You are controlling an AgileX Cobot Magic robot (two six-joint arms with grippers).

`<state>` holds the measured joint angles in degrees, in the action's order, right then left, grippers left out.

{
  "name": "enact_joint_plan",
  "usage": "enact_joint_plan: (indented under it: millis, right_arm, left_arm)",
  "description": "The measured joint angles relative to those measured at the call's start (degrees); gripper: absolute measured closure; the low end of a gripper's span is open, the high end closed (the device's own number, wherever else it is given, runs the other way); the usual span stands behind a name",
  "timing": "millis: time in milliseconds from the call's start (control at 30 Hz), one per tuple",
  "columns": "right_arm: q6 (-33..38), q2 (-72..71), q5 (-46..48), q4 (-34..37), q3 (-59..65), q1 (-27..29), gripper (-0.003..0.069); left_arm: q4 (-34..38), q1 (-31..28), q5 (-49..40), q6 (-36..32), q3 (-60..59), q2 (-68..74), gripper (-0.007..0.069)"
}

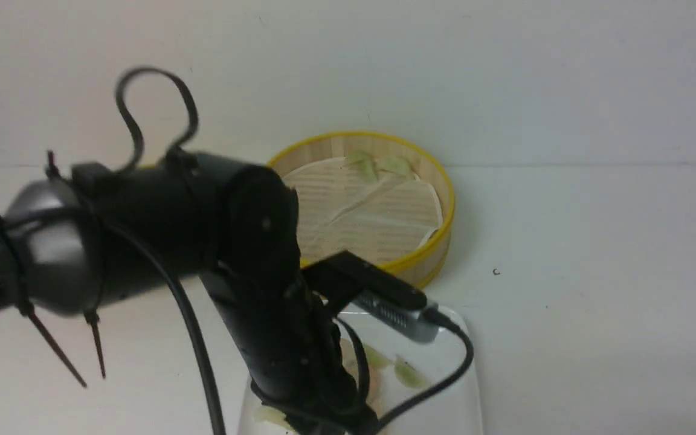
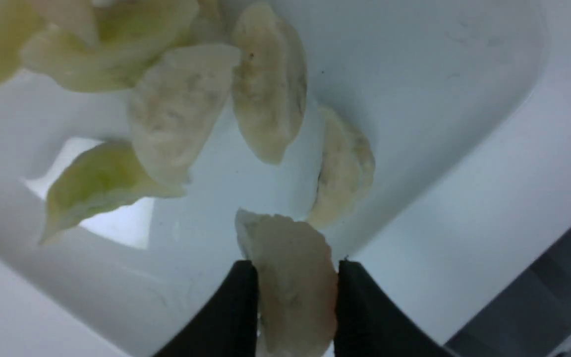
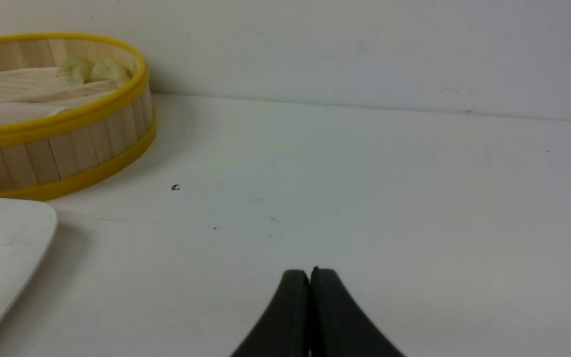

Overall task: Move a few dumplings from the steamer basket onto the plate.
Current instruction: Use the left arm to put the dumpling into the plate

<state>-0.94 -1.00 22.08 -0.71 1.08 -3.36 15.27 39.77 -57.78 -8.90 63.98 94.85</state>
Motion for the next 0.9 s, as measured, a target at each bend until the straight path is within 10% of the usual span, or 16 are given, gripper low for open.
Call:
enact_joint_plan:
  millis: [433,700,900]
  right_arm:
    - [0.0,0.0,0.0,0.0,0.0,0.0,0.0672]
    - [0.0,0.0,0.0,0.0,0.0,0.0,0.0672]
    - [0.0,0.0,0.0,0.0,0.0,0.0,0.0672]
  left_arm:
    - [-1.41,1.42,6.45,4.59,-0.85,6.92,0.014]
    - [-5.85,1.53,4.02,10.28,2.51,-10.98,0.0583]
    - [-5.85,1.53,13.3,12.73,-1.56,-33.8,0.0631]
